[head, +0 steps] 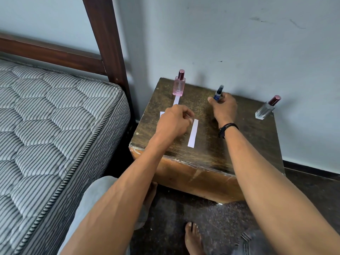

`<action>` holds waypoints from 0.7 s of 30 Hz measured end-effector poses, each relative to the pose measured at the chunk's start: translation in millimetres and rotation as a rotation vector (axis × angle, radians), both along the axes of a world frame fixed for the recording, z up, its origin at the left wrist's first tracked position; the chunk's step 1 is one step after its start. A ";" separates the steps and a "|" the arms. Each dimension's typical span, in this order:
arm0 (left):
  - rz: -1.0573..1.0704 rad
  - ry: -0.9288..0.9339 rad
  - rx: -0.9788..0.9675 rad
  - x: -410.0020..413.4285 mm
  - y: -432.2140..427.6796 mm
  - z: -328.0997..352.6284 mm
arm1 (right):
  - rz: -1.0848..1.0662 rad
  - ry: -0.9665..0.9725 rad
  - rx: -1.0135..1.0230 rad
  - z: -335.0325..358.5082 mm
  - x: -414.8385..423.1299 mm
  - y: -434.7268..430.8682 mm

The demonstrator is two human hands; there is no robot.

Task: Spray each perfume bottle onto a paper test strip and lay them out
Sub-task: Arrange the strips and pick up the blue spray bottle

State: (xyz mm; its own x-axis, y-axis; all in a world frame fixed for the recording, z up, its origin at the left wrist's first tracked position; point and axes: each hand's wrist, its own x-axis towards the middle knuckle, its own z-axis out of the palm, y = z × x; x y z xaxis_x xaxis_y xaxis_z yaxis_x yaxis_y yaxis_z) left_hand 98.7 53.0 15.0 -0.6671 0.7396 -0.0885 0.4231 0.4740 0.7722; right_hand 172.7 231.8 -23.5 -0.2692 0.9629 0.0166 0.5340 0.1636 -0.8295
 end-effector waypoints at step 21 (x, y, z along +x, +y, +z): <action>0.025 -0.038 0.282 1.4 -5.3 9.2 | 0.309 -0.003 -0.012 20.9 31.8 -81.5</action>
State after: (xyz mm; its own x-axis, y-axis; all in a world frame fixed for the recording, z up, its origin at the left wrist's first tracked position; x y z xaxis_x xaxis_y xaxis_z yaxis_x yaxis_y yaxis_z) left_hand 100.1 47.7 24.2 -0.6857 0.7219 0.0930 0.3823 0.2485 0.8900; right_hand 204.5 150.2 -2.6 -0.5491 0.8357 0.0045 0.4633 0.3089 -0.8306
